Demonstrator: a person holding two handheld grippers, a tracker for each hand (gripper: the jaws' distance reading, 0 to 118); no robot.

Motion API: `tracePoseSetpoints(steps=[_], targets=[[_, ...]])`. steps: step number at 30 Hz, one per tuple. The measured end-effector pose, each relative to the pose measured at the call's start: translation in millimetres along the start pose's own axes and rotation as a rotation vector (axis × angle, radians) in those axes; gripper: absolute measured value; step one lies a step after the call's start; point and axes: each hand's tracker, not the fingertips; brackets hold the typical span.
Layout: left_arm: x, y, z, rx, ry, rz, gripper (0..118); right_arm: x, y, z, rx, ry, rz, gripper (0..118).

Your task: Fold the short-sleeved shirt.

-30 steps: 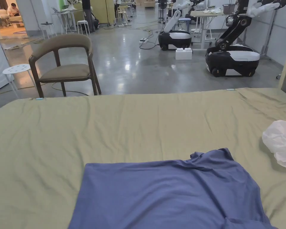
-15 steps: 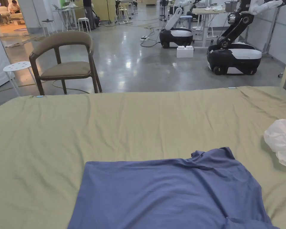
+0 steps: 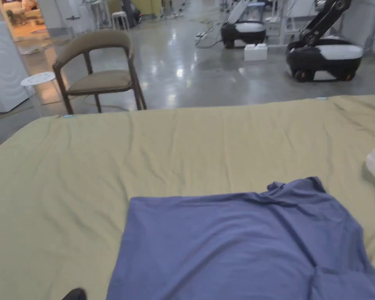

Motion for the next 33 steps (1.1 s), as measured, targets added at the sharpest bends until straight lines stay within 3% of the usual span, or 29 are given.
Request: tracePoseSetpoints(steps=[2, 3, 5, 6, 7, 14, 15, 18, 22, 25, 26, 27, 28, 30, 33], targets=[[-15.2, -6.6, -11.2, -0.091, -0.025, 0.021, 0, 0.4, -0.8, 0.9, -0.001, 0.004, -0.008, 0], [-21.5, -13.5, -17.4, -0.121, -0.006, 0.007, 8, 0.6, -1.8, 1.4, -0.003, 0.008, -0.009, 0], [-39.1, -30.2, -32.7, -0.208, -0.005, 0.010, 59, 0.8, -4.9, 0.1, -0.030, 0.012, -0.006, 0], [-51.0, -40.6, -39.8, -0.237, -0.039, 0.044, 75, 0.4, -7.5, -1.1, -0.043, 0.009, -0.002, 0], [-63.3, -51.1, -46.7, -0.268, -0.098, 0.096, 78, 0.5, -9.6, -2.1, -0.056, 0.006, -0.001, 0], [-94.6, -112.1, -98.6, -0.533, -0.046, 0.194, 75, 5.1, -17.6, -3.2, -0.109, -0.003, -0.042, 0], [-95.4, -116.6, -104.5, -0.572, -0.061, 0.210, 70, 6.1, -18.3, -3.0, -0.114, -0.008, -0.044, 0], [-90.6, -125.0, -115.1, -0.593, -0.055, 0.196, 26, 10.8, -20.2, -2.2, -0.129, -0.020, -0.061, 0], [-81.3, -117.2, -123.4, -0.630, -0.070, 0.154, 7, 18.0, -23.5, -1.0, -0.155, -0.046, -0.079, 0], [-71.2, -115.8, -127.8, -0.665, -0.059, 0.059, 5, 29.5, -30.1, -5.9, -0.206, -0.102, -0.096, 0], [-68.5, -116.3, -129.8, -0.674, -0.057, 0.035, 5, 36.6, -34.5, -11.2, -0.251, -0.111, -0.118, 10], [-67.2, -116.8, -132.0, -0.681, -0.055, 0.029, 5, 44.7, -39.9, -18.4, -0.308, -0.109, -0.142, 32], [-64.9, -117.7, -133.2, -0.684, -0.052, 0.027, 5, 54.3, -48.5, -26.9, -0.353, -0.101, -0.169, 63], [-62.2, -118.4, -135.2, -0.691, -0.045, 0.013, 5, 74.6, -73.1, -43.5, -0.441, -0.089, -0.199, 67], [-60.6, -118.5, -134.6, -0.692, -0.042, -0.016, 5, 85.8, -95.7, -60.5, -0.503, -0.195, -0.138, 67]])
